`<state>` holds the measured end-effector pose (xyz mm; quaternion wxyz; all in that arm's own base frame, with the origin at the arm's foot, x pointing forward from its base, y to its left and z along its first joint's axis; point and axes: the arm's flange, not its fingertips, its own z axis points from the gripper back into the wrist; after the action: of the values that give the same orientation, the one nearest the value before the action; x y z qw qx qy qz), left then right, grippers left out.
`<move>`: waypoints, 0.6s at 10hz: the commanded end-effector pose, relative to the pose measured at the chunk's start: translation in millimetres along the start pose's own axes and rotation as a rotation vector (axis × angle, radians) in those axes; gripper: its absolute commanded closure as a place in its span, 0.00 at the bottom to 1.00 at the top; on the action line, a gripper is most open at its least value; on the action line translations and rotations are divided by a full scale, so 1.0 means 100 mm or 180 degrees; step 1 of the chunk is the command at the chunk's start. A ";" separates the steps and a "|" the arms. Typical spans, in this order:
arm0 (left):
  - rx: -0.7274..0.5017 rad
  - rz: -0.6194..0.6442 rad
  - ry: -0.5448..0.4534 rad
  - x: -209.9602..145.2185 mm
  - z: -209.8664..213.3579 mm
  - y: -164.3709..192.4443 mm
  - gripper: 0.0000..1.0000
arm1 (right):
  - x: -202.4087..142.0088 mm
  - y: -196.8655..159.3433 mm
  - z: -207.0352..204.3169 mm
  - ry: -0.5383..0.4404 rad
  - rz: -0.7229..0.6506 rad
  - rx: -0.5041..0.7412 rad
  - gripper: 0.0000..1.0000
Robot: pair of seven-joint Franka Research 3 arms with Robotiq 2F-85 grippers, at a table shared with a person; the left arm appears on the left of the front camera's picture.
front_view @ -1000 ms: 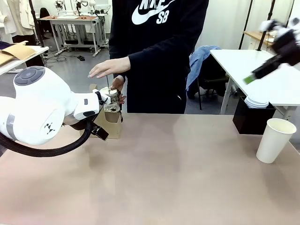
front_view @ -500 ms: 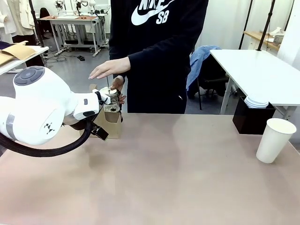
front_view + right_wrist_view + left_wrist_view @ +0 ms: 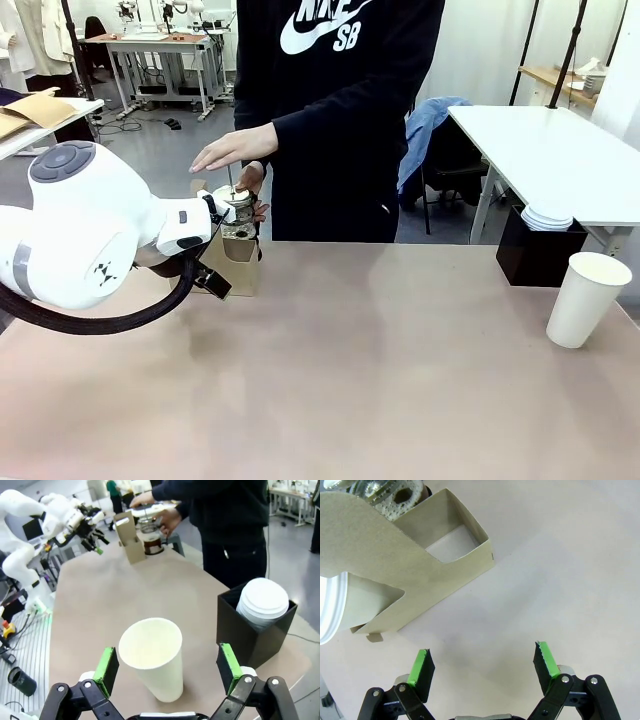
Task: Pour a drink into a cup and package it in a carrier.
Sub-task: Pick up the 600 ml Paper Cup and place it in the middle top area of the table.
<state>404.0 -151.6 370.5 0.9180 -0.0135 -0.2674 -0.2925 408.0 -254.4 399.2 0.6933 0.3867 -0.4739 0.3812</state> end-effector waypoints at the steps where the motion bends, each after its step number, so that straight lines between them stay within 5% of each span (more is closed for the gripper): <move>1: -0.0002 -0.0001 0.0000 0.00 0.00 0.00 0.00 | 0.17 0.07 0.02 0.0074 -0.0029 -0.0043 0.00; 4: -0.0002 -0.0001 0.0000 0.00 0.00 0.00 0.00 | 0.17 0.06 0.04 -0.0003 0.0052 -0.0027 0.00; 6: -0.0002 -0.0001 0.0000 0.00 0.00 0.00 0.00 | -0.19 0.26 0.04 -0.0301 0.0302 0.0004 0.00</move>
<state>404.0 -151.5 370.4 0.9181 -0.0135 -0.2673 -0.2924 394.0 -252.7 400.5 0.6802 0.3819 -0.4923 0.3861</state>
